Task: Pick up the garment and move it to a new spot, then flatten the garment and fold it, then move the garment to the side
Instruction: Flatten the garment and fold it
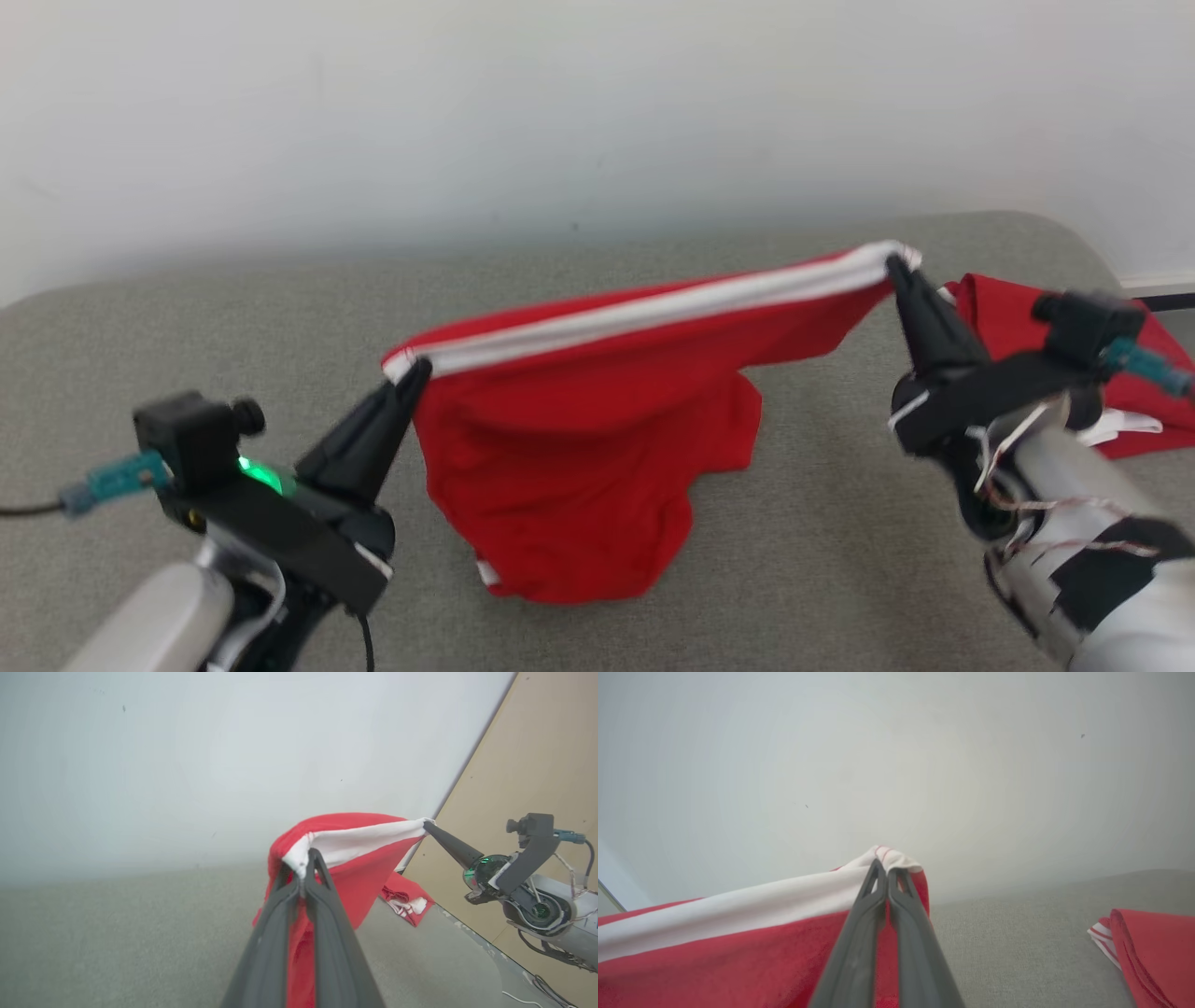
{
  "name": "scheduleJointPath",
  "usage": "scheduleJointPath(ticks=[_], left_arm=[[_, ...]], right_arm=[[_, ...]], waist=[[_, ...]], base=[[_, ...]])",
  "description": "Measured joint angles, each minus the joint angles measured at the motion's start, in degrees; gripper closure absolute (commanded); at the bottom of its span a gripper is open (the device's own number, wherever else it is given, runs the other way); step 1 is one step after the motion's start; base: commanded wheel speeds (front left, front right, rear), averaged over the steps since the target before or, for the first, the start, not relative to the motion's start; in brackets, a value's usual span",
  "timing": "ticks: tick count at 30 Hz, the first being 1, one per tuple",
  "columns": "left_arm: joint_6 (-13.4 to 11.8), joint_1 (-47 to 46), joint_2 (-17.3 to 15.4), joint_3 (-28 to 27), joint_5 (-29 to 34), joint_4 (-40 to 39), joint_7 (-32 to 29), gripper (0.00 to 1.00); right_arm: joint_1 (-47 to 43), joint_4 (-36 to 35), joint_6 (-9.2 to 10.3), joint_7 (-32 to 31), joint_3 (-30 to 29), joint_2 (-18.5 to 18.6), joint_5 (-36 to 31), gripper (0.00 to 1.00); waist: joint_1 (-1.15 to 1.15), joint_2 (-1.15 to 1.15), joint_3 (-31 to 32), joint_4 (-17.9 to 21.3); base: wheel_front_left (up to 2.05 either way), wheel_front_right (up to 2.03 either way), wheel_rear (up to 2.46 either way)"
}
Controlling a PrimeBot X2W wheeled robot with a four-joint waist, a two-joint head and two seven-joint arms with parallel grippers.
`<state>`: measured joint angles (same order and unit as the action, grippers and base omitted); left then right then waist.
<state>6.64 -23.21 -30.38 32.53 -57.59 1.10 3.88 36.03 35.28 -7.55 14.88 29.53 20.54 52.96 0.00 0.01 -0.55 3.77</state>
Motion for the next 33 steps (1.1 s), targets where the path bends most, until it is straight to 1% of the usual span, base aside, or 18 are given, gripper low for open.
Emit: scheduleJointPath(ticks=[5,9,13,17,18,22,25,29,33], left_arm=[[0.49,-7.36,-2.45,-1.03,-3.28,-3.31,-4.09,1.00],[0.59,-13.25,-4.00,-2.53,-5.90,-5.71,-6.84,1.00],[0.87,-18.43,-4.98,-3.39,-7.23,-7.50,-9.59,1.00],[0.90,-23.03,-5.21,-3.36,-9.43,-8.27,-12.73,1.00],[0.91,-25.16,-5.14,-3.26,-10.38,-8.18,-14.29,1.00],[0.90,-28.46,-4.25,-2.55,-13.82,-6.60,-18.11,1.00],[0.90,-30.79,-3.52,-0.99,-15.15,-3.97,-21.25,1.00],[0.89,-35.62,-1.71,1.36,-14.86,1.40,-23.49,1.00],[0.90,-42.82,0.34,4.26,-11.62,5.87,-22.93,1.00]], right_arm=[[6.06,-8.04,0.00,-1.41,1.30,5.83,0.62,1.00],[9.43,-13.50,0.00,-3.41,0.80,10.59,-0.11,1.00],[11.50,-17.60,0.00,-5.17,-2.23,14.30,-1.35,1.00],[11.85,-20.15,-0.01,-7.84,-5.53,16.23,-1.62,1.00],[11.86,-21.32,-0.01,-8.82,-7.19,16.45,-1.62,1.00],[11.87,-22.68,-0.01,-11.07,-9.88,15.93,-1.08,1.00],[12.27,-21.82,0.00,-13.45,-10.48,14.27,-0.94,1.00],[15.84,-18.06,0.00,-16.14,-10.00,10.16,-2.24,1.00],[22.95,-12.05,0.00,-16.38,-9.89,4.72,-5.75,1.00]], waist=[[0.00,0.00,1.58,1.43],[0.00,0.00,2.66,2.14],[-0.01,0.00,3.33,2.53],[-0.01,0.00,3.65,2.72],[-0.01,0.00,3.65,2.85],[-0.01,0.00,3.20,3.24],[-0.01,0.00,2.37,3.54],[-0.01,0.00,0.47,3.98],[0.00,0.00,-2.80,4.43]], base=[[0.00,0.00,0.00],[0.00,0.00,0.00],[0.00,0.00,0.00],[0.00,0.00,0.00],[0.00,0.00,0.00],[0.00,0.00,0.00],[0.00,0.00,0.00],[0.00,0.00,0.00],[0.00,0.00,0.00]])
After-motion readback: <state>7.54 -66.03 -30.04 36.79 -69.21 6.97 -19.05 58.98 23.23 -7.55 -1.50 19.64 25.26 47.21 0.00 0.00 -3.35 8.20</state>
